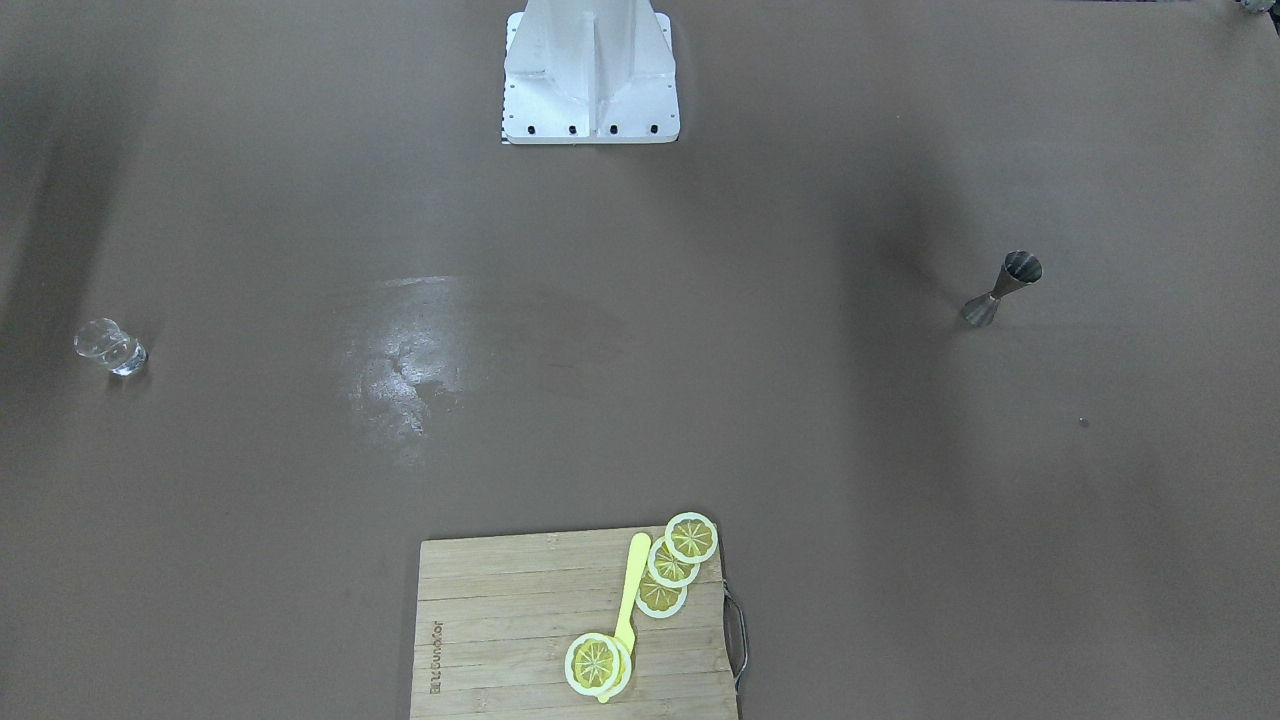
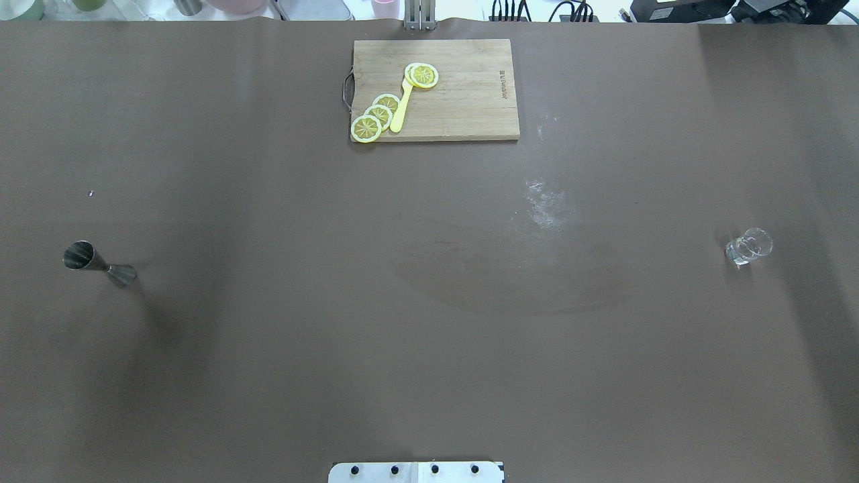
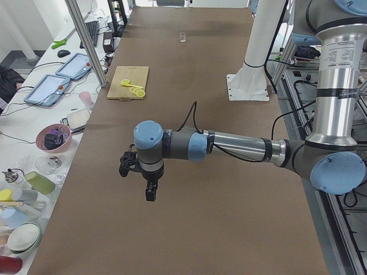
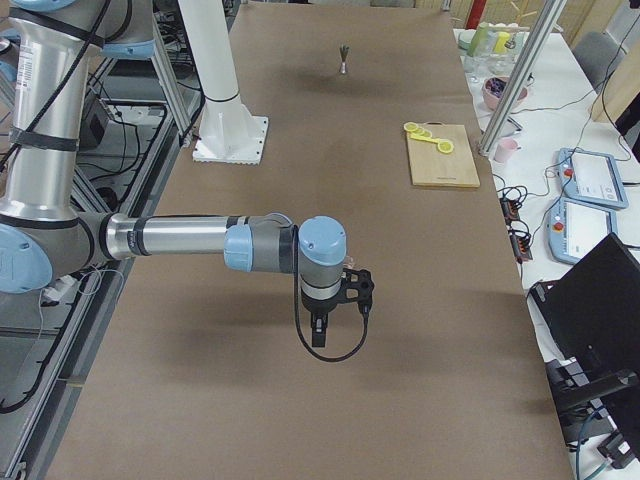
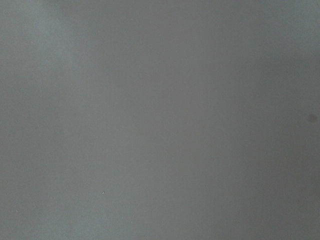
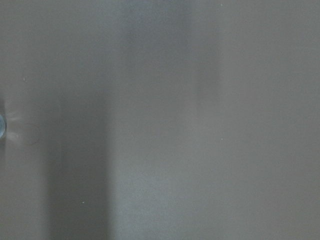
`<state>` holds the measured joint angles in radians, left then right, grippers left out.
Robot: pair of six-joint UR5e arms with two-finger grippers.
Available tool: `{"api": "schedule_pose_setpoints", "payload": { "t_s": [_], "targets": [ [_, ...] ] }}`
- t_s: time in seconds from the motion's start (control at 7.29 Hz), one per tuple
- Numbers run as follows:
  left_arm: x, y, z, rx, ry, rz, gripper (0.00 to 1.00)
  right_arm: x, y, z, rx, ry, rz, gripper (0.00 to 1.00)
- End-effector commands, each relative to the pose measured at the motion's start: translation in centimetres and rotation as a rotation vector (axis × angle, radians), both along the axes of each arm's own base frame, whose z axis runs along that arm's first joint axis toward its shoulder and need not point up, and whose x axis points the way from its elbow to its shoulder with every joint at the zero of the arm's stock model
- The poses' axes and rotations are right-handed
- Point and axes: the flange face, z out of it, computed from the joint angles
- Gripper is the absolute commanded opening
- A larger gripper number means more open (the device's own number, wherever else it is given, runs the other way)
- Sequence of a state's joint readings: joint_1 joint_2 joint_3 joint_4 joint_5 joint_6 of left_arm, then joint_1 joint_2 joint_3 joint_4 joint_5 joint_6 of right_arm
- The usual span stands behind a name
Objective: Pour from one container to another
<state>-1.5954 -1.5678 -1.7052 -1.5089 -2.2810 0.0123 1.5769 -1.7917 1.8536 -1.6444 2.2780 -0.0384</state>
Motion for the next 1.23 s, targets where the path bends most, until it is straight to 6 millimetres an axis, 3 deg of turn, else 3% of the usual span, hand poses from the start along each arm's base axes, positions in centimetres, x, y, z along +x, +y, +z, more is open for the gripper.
{"api": "schedule_pose_setpoints", "payload": {
  "t_s": [0.0,1.1],
  "targets": [
    [0.0,0.0,-0.9,0.019,0.000,0.000,0.98,0.0,0.0,0.0,-0.001,0.000,0.000,1.00],
    [0.0,-0.9,-3.4,0.088,0.008,-0.021,0.97,0.0,0.0,-0.2,0.003,0.000,0.001,1.00]
  ]
}}
